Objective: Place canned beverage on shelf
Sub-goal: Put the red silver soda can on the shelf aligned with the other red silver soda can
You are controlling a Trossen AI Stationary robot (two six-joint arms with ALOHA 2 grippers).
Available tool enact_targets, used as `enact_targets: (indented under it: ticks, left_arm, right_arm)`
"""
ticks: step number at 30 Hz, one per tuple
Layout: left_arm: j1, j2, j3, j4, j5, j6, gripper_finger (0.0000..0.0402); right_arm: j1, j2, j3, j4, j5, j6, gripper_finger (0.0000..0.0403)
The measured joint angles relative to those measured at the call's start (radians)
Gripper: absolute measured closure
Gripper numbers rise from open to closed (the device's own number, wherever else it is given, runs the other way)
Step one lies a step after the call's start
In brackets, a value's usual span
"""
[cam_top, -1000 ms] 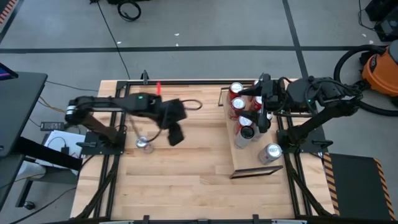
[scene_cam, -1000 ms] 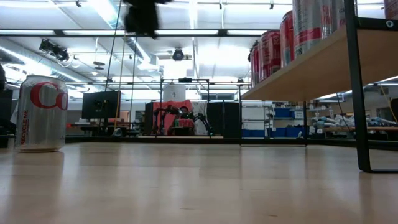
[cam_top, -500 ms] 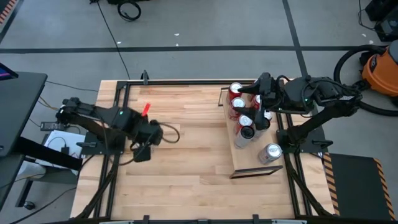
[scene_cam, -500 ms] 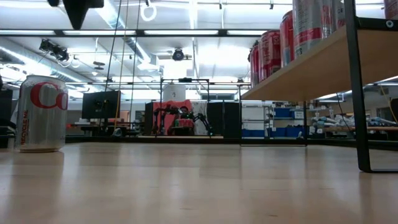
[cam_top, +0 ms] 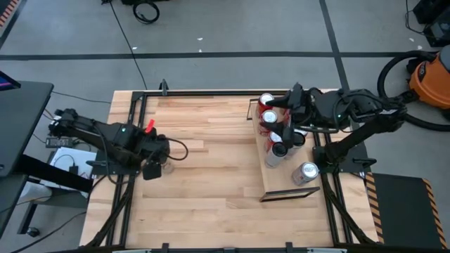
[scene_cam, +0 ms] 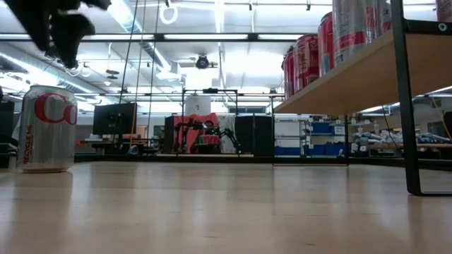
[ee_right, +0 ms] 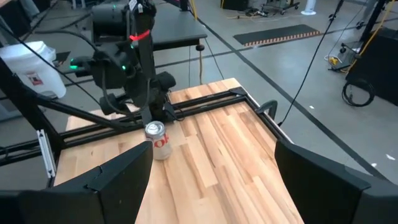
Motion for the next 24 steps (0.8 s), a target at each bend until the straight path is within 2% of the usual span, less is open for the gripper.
enact_targets:
  ticks: [6,13,24]
  left_arm:
    - [-0.001,-0.019,-0.157,0.026,0.0,-0.043,0.0047]
    - [-0.026,-0.035,-0.235,0.042,0.031,-0.025,0.0047]
    - [-0.026,-0.045,-0.372,0.305,0.005,-0.024,0.0047]
  right_arm:
    - [0.0,0.003,0.0,0.0,0.0,0.042,0.0055]
    - [0.0,0.003,0.0,0.001,0.028,0.095,0.0055]
    - [0.0,0.034,0.0,0.037,0.048,0.109,0.0055]
